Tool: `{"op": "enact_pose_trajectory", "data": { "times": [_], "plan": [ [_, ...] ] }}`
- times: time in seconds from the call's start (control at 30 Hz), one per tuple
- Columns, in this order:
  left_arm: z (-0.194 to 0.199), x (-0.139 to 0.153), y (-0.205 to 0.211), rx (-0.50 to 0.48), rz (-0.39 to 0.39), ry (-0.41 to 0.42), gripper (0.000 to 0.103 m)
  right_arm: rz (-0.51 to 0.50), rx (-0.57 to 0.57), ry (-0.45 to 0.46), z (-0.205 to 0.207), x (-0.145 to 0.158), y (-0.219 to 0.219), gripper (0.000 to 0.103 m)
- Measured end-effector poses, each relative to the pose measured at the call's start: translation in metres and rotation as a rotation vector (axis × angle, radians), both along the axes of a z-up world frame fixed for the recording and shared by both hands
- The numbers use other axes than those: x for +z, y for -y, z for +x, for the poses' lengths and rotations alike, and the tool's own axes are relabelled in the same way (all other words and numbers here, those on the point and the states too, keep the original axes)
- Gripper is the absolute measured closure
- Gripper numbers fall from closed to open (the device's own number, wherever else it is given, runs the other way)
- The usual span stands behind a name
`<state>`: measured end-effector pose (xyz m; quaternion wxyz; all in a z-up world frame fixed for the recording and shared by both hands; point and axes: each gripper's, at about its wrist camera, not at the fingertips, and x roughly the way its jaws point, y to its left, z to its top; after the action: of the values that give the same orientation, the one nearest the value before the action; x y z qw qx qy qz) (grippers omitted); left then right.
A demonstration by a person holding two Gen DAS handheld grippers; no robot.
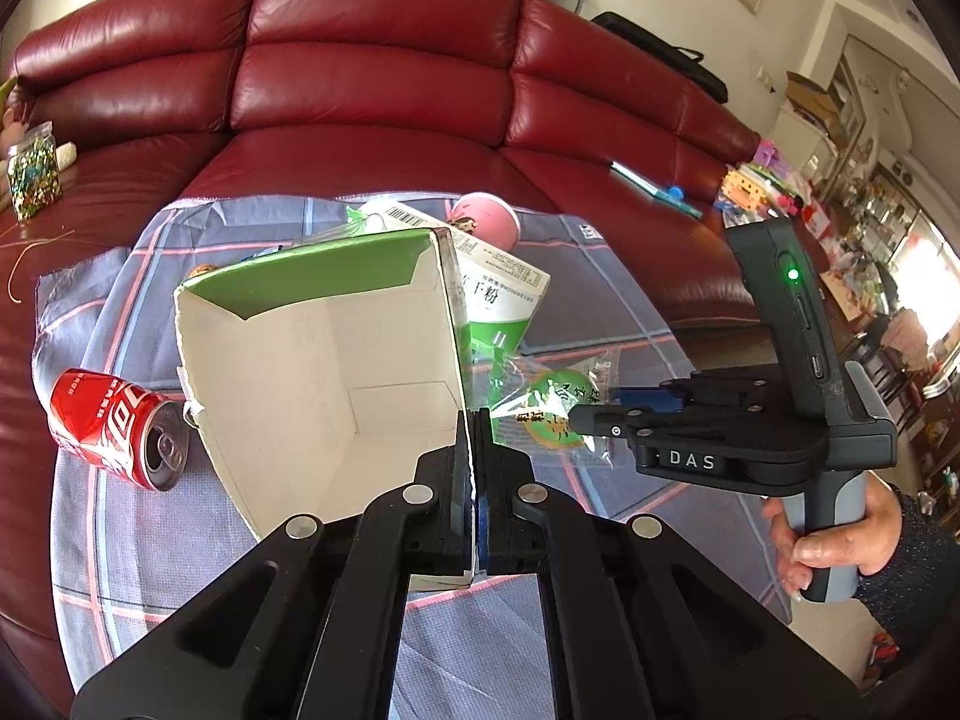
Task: Collect trash
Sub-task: 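Lift the green box with left tool while right tool grasps the green snack packet, then carry the green box and snack packet with both tools over the teal bin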
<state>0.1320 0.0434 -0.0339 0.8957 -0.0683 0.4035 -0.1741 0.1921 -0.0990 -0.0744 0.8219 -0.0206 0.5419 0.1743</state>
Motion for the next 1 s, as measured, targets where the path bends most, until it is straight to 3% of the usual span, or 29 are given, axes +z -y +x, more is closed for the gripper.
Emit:
{"op": "enact_pose_trajectory", "data": {
  "times": [0.2, 0.47, 0.73, 1.0],
  "plan": [
    [-0.011, 0.011, 0.025, -0.038, 0.009, 0.017, 0.102, 0.003, -0.063, 0.063, -0.022, 0.028, 0.039, 0.077],
    [-0.016, 0.022, 0.087, -0.162, 0.04, 0.04, 0.102, -0.006, -0.197, 0.143, -0.052, 0.063, 0.117, 0.077],
    [-0.015, 0.027, 0.185, -0.361, 0.041, 0.042, 0.102, -0.018, -0.399, 0.198, -0.089, 0.083, 0.226, 0.077],
    [-0.023, 0.012, 0.299, -0.567, 0.048, 0.003, 0.102, -0.04, -0.579, 0.196, -0.128, 0.078, 0.327, 0.077]
  ]
}}
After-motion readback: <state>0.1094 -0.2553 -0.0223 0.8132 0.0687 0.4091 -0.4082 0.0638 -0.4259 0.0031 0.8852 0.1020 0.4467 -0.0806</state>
